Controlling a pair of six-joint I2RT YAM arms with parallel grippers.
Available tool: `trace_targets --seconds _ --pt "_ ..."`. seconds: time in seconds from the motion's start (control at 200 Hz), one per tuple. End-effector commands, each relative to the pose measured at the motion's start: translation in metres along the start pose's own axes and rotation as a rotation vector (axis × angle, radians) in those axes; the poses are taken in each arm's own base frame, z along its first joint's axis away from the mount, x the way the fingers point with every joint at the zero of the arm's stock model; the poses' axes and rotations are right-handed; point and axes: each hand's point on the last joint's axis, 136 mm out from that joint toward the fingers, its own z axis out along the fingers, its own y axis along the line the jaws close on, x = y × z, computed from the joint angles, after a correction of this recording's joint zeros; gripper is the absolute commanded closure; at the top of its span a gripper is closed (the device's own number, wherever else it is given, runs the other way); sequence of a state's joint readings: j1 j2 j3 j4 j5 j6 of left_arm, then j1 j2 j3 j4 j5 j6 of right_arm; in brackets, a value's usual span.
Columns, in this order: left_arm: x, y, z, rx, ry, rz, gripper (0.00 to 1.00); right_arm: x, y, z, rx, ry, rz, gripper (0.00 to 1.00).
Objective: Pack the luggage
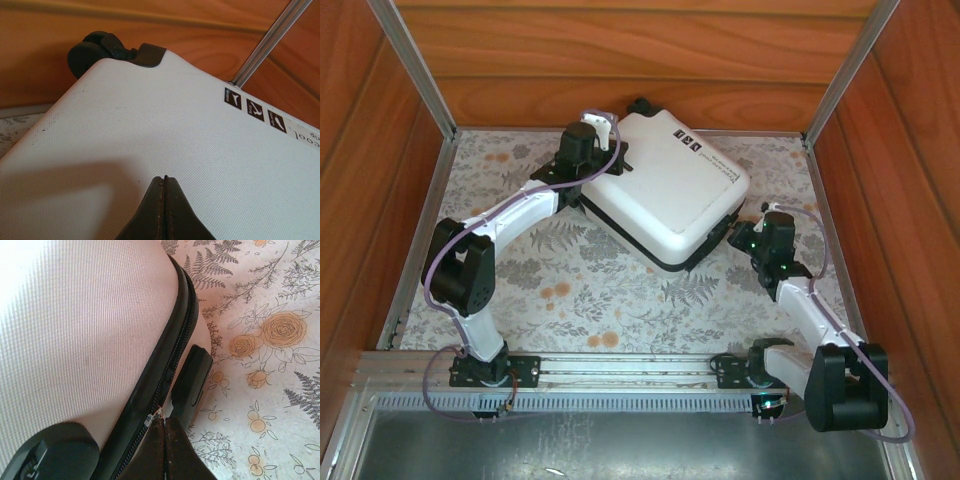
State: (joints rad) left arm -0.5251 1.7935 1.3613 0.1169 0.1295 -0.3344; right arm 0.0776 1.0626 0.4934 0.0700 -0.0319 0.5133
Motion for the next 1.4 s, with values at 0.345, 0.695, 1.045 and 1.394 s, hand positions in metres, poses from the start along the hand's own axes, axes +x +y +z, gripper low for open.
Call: trace_targets --seconds 0.345,0.695,1.045,1.394 --pt "0.236 0.094 -0.022 -0.309 0.71 -0.162 1.0 -0.023 -0.056 0.005 0.192 -0.028 -0.019 1.0" --pt "0.235 0.093 -0.025 -0.309 0.708 -0.158 1.0 -0.046 -0.047 0.022 0.148 -0.035 -0.287 1.0" --pt "0.233 0.092 -0.029 -0.302 0.705 -0.144 1.0 -0.069 -0.06 0.027 0.139 -0.091 -0.369 1.0" --pt "0.24 0.092 -0.026 -0.29 0.718 -0.153 1.0 -0.096 -0.09 0.038 0.255 -0.004 -0.303 1.0"
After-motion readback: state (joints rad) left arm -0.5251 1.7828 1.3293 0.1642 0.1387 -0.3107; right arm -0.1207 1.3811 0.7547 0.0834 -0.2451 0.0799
